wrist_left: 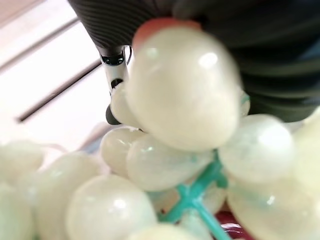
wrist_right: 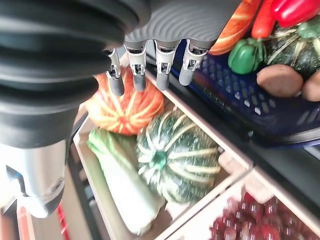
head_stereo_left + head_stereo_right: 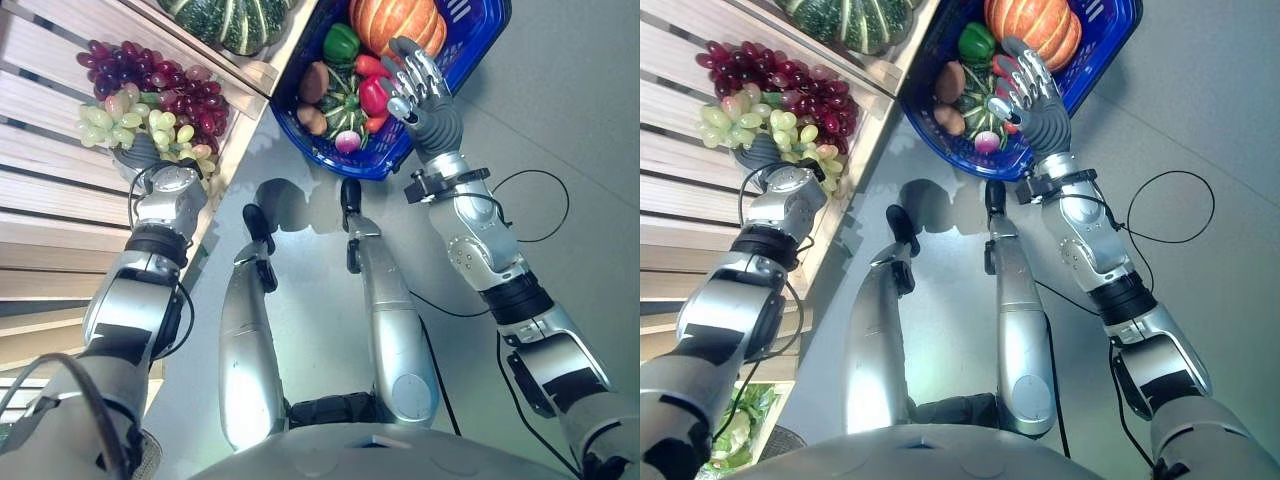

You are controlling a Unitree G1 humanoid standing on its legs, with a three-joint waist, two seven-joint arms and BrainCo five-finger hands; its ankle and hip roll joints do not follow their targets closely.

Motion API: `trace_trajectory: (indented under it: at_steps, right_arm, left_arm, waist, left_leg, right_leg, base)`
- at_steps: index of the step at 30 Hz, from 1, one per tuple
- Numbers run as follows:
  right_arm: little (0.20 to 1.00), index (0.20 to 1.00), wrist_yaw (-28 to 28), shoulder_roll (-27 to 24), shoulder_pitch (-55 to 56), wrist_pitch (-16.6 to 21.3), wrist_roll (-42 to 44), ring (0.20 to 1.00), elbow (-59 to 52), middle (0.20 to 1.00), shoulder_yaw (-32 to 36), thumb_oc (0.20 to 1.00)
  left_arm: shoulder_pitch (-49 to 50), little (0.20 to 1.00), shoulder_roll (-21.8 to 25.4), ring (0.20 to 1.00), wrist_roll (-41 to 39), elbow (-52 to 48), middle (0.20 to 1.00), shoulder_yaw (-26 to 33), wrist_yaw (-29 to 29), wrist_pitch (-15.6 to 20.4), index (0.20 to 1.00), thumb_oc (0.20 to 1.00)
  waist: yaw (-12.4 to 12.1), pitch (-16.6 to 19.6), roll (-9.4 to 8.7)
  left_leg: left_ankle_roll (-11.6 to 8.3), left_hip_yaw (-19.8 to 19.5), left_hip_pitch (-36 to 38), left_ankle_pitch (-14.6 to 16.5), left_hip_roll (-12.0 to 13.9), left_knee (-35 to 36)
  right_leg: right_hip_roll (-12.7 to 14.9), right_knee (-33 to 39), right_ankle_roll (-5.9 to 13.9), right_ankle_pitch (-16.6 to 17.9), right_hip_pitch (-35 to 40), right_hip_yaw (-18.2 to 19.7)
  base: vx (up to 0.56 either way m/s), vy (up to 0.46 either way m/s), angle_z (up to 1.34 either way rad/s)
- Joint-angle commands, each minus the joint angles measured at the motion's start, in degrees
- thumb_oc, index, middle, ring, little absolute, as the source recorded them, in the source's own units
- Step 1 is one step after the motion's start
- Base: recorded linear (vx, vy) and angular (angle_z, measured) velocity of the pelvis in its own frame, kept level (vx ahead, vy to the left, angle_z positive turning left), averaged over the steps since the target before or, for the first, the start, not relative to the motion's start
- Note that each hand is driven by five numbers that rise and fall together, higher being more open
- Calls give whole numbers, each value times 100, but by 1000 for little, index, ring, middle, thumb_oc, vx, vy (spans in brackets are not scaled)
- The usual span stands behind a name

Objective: Pick up fruits and vegetables into the basket

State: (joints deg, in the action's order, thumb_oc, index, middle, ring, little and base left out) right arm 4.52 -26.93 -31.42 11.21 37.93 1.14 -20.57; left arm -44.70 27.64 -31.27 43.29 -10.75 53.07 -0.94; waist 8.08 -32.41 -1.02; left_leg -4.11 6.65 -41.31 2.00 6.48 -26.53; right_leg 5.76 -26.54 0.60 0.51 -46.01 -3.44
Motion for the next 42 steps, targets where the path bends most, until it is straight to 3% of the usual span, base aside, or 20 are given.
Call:
trace_trajectory:
  at_steps: [1, 5, 13, 15, 22, 24, 29, 42]
  right_arm:
    - [1000, 1000, -351, 62, 213, 96, -387, 1000, -742, 1000, 249, 1000]
    - [1000, 1000, -638, 39, 229, -114, -777, 1000, -1073, 1000, 254, 1000]
    - [1000, 1000, -804, -105, -478, -833, -745, 1000, -1387, 1000, 133, 1000]
    - [1000, 1000, -744, -47, -881, -1288, -547, 1000, -1390, 1000, 28, 1000]
    - [1000, 1000, -348, 272, -1432, -1784, 117, 1000, -1435, 1000, -183, 1000]
    - [1000, 1000, -147, 398, -1575, -2022, 430, 1000, -1382, 1000, -280, 1000]
    - [1000, 1000, 214, 592, -1775, -2145, 696, 1000, -1221, 1000, -515, 1000]
    - [1000, 1000, 669, 999, -1752, -1939, 1149, 1000, -785, 1000, -797, 1000]
  left_arm:
    - [124, 200, 97, 200, 1137, -345, 200, 133, -169, 774, 200, 200]
    - [528, 200, 112, 200, 1863, -1187, 200, 156, -489, 882, 200, 200]
    - [440, 200, 608, 200, 2608, -2428, 200, 29, -1396, 719, 200, 200]
    - [284, 200, 789, 200, 2787, -2857, 200, -54, -1854, 807, 200, 200]
    - [-48, 200, 907, 200, 3150, -3479, 200, -306, -2520, 1027, 200, 200]
    - [-188, 200, 922, 200, 3292, -3556, 200, -409, -2543, 1028, 200, 200]
    - [-503, 200, 1032, 200, 3754, -3658, 200, -615, -2337, 1125, 200, 200]
    - [-763, 200, 882, 200, 4206, -3699, 200, -695, -1611, 1469, 200, 200]
  waist:
    - [-123, 262, 76]
    - [-256, 262, 109]
    - [-453, 262, 60]
    - [-542, 262, 64]
    - [-646, 263, 85]
    - [-661, 263, 94]
    - [-702, 303, 103]
    - [-725, 382, 57]
  left_leg:
    - [78, 131, 27, -372, -278, 371]
    - [92, 120, 249, -324, -331, 400]
    - [134, 109, 632, -220, -370, 340]
    - [158, 96, 828, -191, -386, 345]
    - [215, 72, 1062, -131, -428, 335]
    - [226, 77, 1120, -125, -439, 342]
    - [238, 93, 1223, -123, -445, 381]
    - [233, 110, 1353, -85, -434, 398]
  right_leg:
    - [-233, -120, 17, -479, 331, -396]
    - [-176, -87, 25, -507, 586, -484]
    - [-147, -109, 15, -572, 1036, -602]
    - [-132, -114, 11, -591, 1228, -629]
    - [-100, -143, 6, -614, 1440, -661]
    - [-88, -136, 1, -614, 1486, -657]
    - [-60, -119, -4, -617, 1568, -669]
    - [-20, -57, -29, -626, 1694, -677]
  base:
    - [0, 0, 0]
    - [-14, 8, 5]
    - [10, -26, 7]
    - [31, -31, 7]
    - [2, -3, 1]
    - [0, 0, 0]
    - [0, 0, 0]
    - [0, 0, 0]
